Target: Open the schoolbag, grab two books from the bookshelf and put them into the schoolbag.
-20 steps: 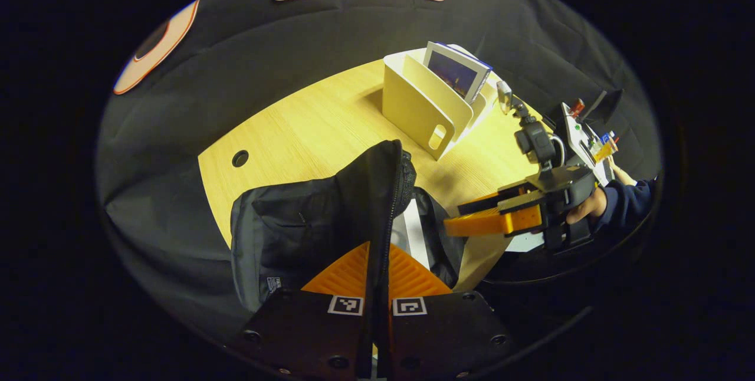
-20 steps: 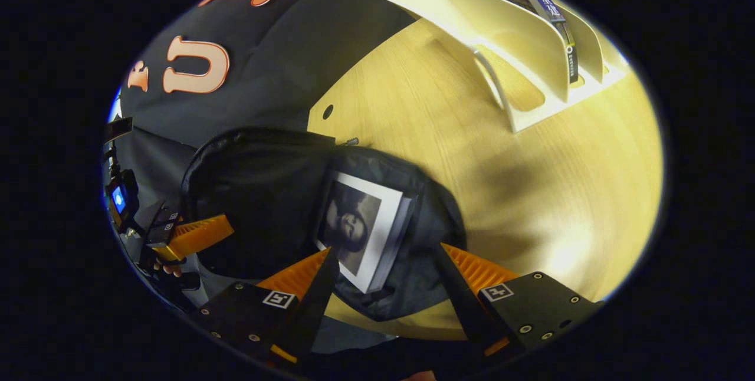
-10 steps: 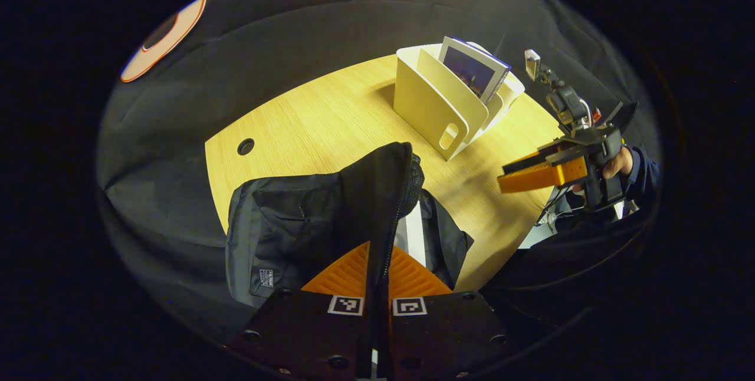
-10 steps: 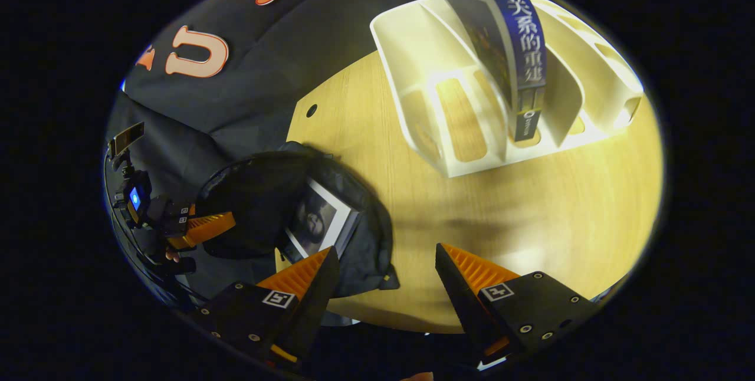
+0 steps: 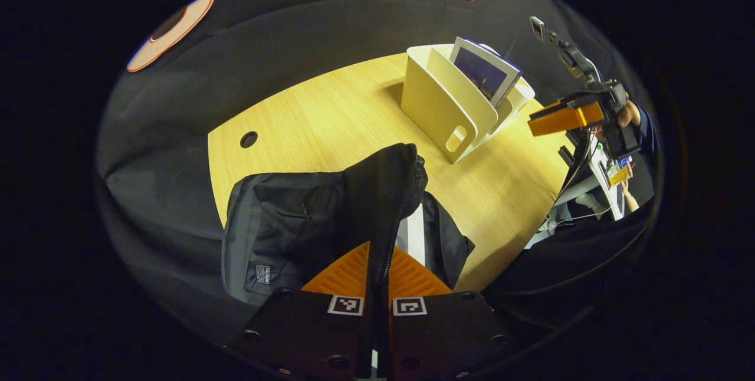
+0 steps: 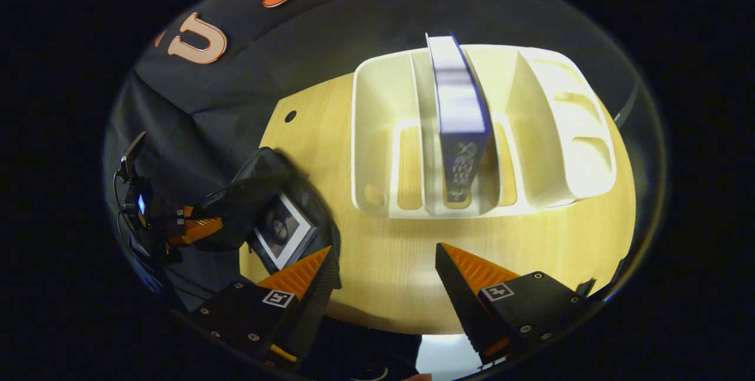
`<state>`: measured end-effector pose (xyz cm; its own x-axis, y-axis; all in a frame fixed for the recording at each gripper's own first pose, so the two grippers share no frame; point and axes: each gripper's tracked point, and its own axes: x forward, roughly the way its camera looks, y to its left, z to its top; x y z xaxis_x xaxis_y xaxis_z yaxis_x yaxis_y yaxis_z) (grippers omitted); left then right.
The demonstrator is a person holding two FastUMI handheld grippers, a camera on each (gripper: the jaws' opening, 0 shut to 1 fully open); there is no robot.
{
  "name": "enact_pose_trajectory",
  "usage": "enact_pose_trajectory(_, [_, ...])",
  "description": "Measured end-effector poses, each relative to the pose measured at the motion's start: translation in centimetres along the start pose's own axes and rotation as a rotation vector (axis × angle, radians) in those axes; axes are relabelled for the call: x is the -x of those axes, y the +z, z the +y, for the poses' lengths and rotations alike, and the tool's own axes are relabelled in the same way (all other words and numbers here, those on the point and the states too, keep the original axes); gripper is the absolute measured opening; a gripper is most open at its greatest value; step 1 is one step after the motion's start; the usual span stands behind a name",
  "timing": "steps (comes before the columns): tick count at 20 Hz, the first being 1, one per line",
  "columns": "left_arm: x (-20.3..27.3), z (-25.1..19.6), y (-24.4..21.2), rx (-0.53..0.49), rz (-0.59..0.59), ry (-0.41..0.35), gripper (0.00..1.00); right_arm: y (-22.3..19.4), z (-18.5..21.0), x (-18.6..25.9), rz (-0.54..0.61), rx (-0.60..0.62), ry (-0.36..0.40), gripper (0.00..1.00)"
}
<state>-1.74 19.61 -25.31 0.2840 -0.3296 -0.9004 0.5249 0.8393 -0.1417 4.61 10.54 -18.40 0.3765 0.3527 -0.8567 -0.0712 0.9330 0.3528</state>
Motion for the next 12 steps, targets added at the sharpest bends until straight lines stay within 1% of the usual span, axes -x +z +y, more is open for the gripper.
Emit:
enact_pose_trajectory(2, [-0.1,0.1,0.0,0.004,0.003,-0.001,0.04,2.0,-1.0,0.5,-0.003,0.012,-0.018,0.99])
enact_pose_trajectory(4, [-0.4,0.1,-0.1,0.019,0.004,-0.004,0.04,3.7,-2.5,0.2,-0.001,0.043,-0.06,0.98])
enact_pose_trajectory(7, [-0.6,0.2,-0.2,0.039,0.006,-0.006,0.04,5.9,-2.7,0.0,0.018,0.067,-0.062,0.99])
enact_pose_trajectory(9, [-0.8,0.3,-0.2,0.042,0.008,-0.005,0.04,7.2,-3.1,-0.4,0.029,0.097,-0.082,0.99])
enact_pose_trajectory(12, [-0.9,0.6,-0.4,0.056,0.006,-0.001,0.04,9.8,-4.8,-1.0,0.021,0.152,-0.152,0.99])
